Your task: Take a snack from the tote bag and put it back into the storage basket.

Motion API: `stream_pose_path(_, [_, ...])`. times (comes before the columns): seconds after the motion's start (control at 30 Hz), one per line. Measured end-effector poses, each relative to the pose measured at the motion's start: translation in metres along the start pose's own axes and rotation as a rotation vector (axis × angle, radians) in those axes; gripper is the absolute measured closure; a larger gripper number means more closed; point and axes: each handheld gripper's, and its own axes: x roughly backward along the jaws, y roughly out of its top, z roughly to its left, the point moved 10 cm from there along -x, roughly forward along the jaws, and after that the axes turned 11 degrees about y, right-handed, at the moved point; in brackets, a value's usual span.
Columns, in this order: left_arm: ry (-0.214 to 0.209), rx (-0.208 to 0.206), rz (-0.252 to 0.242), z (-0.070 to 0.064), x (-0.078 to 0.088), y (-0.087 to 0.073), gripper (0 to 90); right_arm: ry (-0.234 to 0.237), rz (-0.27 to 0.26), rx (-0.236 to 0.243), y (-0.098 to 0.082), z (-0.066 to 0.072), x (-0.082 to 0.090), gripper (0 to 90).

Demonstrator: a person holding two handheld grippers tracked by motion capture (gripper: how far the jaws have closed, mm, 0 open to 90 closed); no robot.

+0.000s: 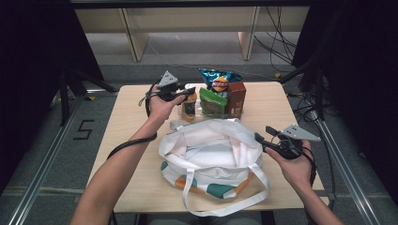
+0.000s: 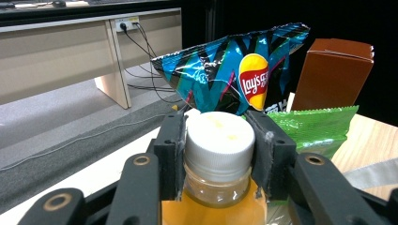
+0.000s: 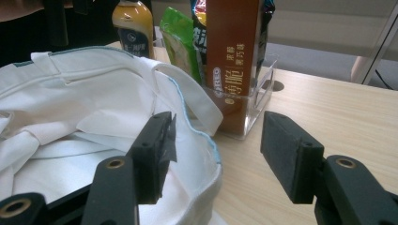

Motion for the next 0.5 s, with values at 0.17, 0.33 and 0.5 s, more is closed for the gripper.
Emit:
stream_pose_path(0.17, [0.003, 0.0, 0.005, 0.0009, -0.0008, -0.0022, 58.9, 0.0, 0.0, -0.001, -0.0001, 0.0001, -0.0001, 44.4])
stream_pose_path(0.33, [0.004, 0.005, 0.006, 0.0012, -0.0014, -0.0037, 58.9, -0.002, 0.008, 0.001, -0.0007, 0.0003, 0.0003, 44.4])
stream_pose_path(0.5, [0.004, 0.009, 0.012, 0.0014, -0.0023, -0.0061, 58.9, -0.005, 0.007, 0.013, -0.0002, -0.0007, 0.0004, 44.5])
